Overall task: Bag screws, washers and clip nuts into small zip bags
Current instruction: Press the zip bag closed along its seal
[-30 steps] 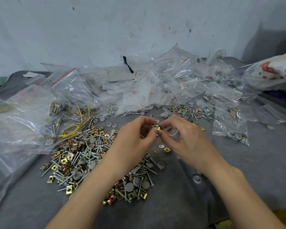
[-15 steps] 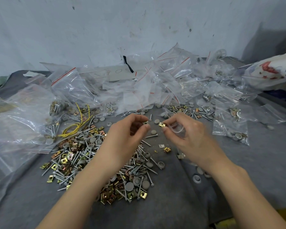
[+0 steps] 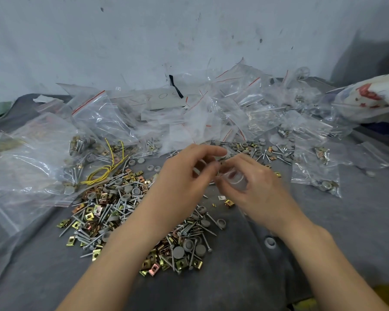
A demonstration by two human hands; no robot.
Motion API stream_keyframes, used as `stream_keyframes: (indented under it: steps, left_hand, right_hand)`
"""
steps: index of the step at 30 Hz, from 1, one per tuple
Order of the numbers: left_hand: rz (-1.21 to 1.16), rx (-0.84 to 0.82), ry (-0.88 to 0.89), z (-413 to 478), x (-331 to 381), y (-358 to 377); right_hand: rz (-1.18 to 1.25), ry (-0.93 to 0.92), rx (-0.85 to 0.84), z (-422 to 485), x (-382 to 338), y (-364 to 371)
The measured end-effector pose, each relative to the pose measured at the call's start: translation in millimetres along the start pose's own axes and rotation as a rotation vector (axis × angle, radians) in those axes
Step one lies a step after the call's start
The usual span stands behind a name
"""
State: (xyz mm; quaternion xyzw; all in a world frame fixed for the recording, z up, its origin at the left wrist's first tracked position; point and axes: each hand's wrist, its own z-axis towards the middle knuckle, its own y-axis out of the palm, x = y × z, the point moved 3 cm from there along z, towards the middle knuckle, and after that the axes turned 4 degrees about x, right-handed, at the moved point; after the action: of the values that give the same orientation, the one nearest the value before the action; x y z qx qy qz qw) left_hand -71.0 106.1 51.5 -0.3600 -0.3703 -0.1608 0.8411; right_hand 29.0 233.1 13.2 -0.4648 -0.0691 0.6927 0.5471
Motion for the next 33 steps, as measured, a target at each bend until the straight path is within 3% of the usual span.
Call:
stream_keyframes:
  steps: [7,16,23,28,33]
  left_hand:
    - [0.218,-0.015,0.125,-0.8,6.4,5.3]
    - [0.209,-0.010,0.108,-4.6,10.5,15.7]
    - [0.191,0.059,0.123,-3.7,8.2,10.7]
    - [0.062,0.139,-0.049,-0.4,-5.0,5.6]
    - [-0.077,0.092,-0.214,-0.2,-16.1,8.3]
  right_hand:
    - [0.032,-0.025,0.003,0.2,-4.5,-2.1]
    - [0.040,0.010,-0.036,0.3,-2.8,-4.8]
    - [0.021,0.012,0.026,-0.2,-0.3,-4.2]
    - [-0.002,-0.003,0.039,-0.9,1.4,-4.2]
    - [-0.015,-0.002,0.023,-0.9,-1.1,-5.2]
